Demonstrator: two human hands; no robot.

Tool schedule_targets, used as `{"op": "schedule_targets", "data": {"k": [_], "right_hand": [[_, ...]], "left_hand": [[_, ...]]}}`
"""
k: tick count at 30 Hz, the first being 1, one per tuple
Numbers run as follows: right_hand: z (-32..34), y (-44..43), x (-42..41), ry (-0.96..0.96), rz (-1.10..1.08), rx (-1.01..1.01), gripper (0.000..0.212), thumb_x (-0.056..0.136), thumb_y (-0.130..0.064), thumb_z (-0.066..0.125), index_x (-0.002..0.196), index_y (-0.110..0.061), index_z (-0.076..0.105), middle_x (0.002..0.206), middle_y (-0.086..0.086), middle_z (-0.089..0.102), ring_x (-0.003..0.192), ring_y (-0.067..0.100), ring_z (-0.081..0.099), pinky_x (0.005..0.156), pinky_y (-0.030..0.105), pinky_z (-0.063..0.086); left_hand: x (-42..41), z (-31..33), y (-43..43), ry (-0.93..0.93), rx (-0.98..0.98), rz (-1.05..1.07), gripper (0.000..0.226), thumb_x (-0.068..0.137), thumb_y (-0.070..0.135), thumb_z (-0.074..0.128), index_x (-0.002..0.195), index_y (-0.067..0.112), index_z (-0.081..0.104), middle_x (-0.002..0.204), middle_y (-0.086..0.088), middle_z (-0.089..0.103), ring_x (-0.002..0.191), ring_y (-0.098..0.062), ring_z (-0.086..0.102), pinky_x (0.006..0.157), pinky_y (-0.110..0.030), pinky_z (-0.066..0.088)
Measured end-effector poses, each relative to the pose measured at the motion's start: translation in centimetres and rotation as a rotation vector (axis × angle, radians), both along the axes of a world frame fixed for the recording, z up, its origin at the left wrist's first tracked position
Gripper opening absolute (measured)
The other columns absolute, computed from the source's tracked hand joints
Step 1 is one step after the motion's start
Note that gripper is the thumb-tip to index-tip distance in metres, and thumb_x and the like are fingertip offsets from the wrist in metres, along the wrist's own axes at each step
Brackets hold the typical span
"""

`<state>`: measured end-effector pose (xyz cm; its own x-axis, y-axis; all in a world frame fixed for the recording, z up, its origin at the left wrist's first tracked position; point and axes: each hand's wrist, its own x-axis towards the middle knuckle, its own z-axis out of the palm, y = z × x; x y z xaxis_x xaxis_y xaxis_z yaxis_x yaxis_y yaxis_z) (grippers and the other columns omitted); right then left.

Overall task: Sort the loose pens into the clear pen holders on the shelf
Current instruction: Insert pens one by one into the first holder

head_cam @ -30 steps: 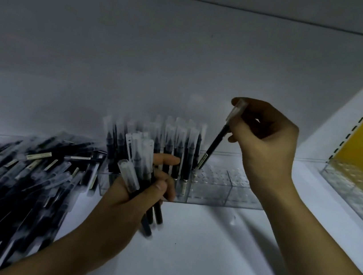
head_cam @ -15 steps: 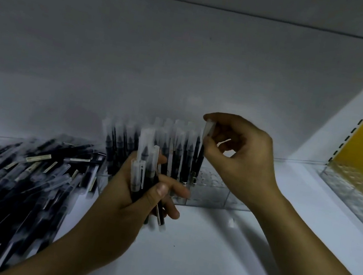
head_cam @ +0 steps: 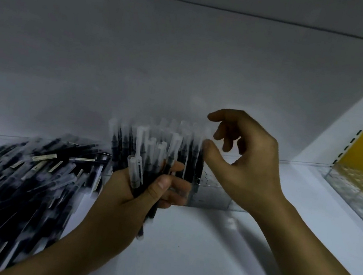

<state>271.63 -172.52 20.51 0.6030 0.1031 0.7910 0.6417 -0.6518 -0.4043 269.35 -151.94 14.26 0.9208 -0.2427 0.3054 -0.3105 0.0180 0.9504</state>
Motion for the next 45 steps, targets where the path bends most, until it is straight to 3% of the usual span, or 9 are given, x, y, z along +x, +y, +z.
{"op": "schedule_targets", "data": {"k": [3, 12, 16, 19, 26, 29, 32, 38, 45], "right_hand": [[0.3, 0.6, -0.9, 0.022, 0.192, 0.100, 0.015, 0.087, -0.018, 0.074, 0.101, -0.016, 0.072, 0.074, -0.011, 0.062, 0.054, 0.017, 0.054, 0.054, 0.017, 0.039], [-0.8, 1.9, -1.3, 0.303, 0.409, 0.253, 0.013, 0.085, -0.017, 0.078, 0.097, -0.012, 0.077, 0.086, -0.002, 0.075, 0.048, 0.032, 0.059, 0.043, 0.041, 0.051], [0.2, 1.3, -1.1, 0.269, 0.389, 0.388, 0.011, 0.084, -0.013, 0.074, 0.094, -0.011, 0.076, 0.086, 0.004, 0.076, 0.043, 0.026, 0.051, 0.038, 0.035, 0.044], [0.7, 0.6, -0.8, 0.271, 0.367, 0.522, 0.012, 0.083, -0.012, 0.073, 0.094, -0.011, 0.075, 0.084, 0.006, 0.076, 0.043, 0.013, 0.053, 0.042, 0.025, 0.043], [1.2, -0.7, -0.1, 0.171, 0.264, 0.547, 0.010, 0.085, -0.008, 0.069, 0.090, -0.015, 0.074, 0.081, 0.007, 0.075, 0.057, 0.010, 0.062, 0.054, 0.019, 0.047], [1.3, -1.1, 0.1, 0.096, 0.193, 0.512, 0.014, 0.089, -0.006, 0.070, 0.090, -0.020, 0.074, 0.084, 0.005, 0.076, 0.072, 0.020, 0.072, 0.062, 0.028, 0.056], [1.2, -1.1, 0.3, 0.077, 0.171, 0.505, 0.015, 0.090, -0.003, 0.070, 0.090, -0.017, 0.074, 0.086, 0.004, 0.076, 0.079, 0.023, 0.074, 0.070, 0.039, 0.062], [0.8, -0.9, 0.4, 0.114, 0.134, 0.458, 0.011, 0.091, -0.010, 0.074, 0.090, -0.020, 0.074, 0.085, 0.004, 0.076, 0.080, 0.027, 0.074, 0.074, 0.047, 0.063], [0.0, -0.7, 0.4, 0.135, 0.129, 0.243, 0.012, 0.089, -0.006, 0.072, 0.100, -0.012, 0.074, 0.085, -0.004, 0.073, 0.077, 0.018, 0.071, 0.070, 0.027, 0.060]], "left_hand": [[-1.5, 1.0, -0.5, 0.003, 0.013, 0.078, 0.013, 0.092, 0.039, 0.064, 0.096, 0.031, 0.074, 0.086, 0.002, 0.078, 0.078, -0.024, 0.074, 0.064, -0.049, 0.061], [-2.0, 1.8, -0.8, 0.070, 0.017, 0.147, 0.016, 0.077, 0.039, 0.062, 0.091, 0.035, 0.070, 0.070, -0.014, 0.066, 0.057, -0.031, 0.062, 0.041, -0.037, 0.054], [-1.5, 1.0, -0.7, 0.109, -0.004, 0.072, 0.026, 0.085, 0.029, 0.065, 0.110, 0.024, 0.066, 0.084, 0.012, 0.077, 0.084, -0.006, 0.074, 0.070, -0.020, 0.058], [-1.4, 0.1, -0.5, 0.113, 0.042, -0.005, 0.018, 0.088, 0.033, 0.063, 0.101, 0.031, 0.076, 0.099, 0.003, 0.077, 0.100, -0.016, 0.072, 0.088, -0.038, 0.057], [-1.7, 0.1, -0.7, 0.143, 0.083, -0.016, 0.039, 0.085, 0.042, 0.059, 0.118, 0.021, 0.065, 0.099, -0.002, 0.076, 0.093, -0.021, 0.074, 0.081, -0.072, 0.051], [-1.4, -0.1, -0.6, 0.084, 0.076, 0.011, 0.017, 0.100, 0.022, 0.053, 0.111, 0.018, 0.067, 0.085, -0.002, 0.075, 0.077, -0.016, 0.072, 0.066, -0.043, 0.060], [-1.2, -0.1, -0.9, 0.088, -0.006, 0.034, 0.023, 0.103, 0.017, 0.047, 0.095, 0.016, 0.069, 0.060, 0.000, 0.057, 0.052, -0.010, 0.052, 0.047, -0.018, 0.043], [-0.9, 0.7, -0.8, 0.145, -0.167, 0.002, 0.020, 0.096, 0.028, 0.057, 0.086, 0.017, 0.071, 0.056, 0.002, 0.037, 0.047, -0.011, 0.031, 0.045, -0.024, 0.029], [-1.0, 1.0, -0.7, 0.230, -0.238, -0.036, 0.017, 0.081, 0.016, 0.054, 0.083, 0.010, 0.070, 0.052, 0.001, 0.032, 0.043, -0.009, 0.027, 0.041, -0.022, 0.022]]}}
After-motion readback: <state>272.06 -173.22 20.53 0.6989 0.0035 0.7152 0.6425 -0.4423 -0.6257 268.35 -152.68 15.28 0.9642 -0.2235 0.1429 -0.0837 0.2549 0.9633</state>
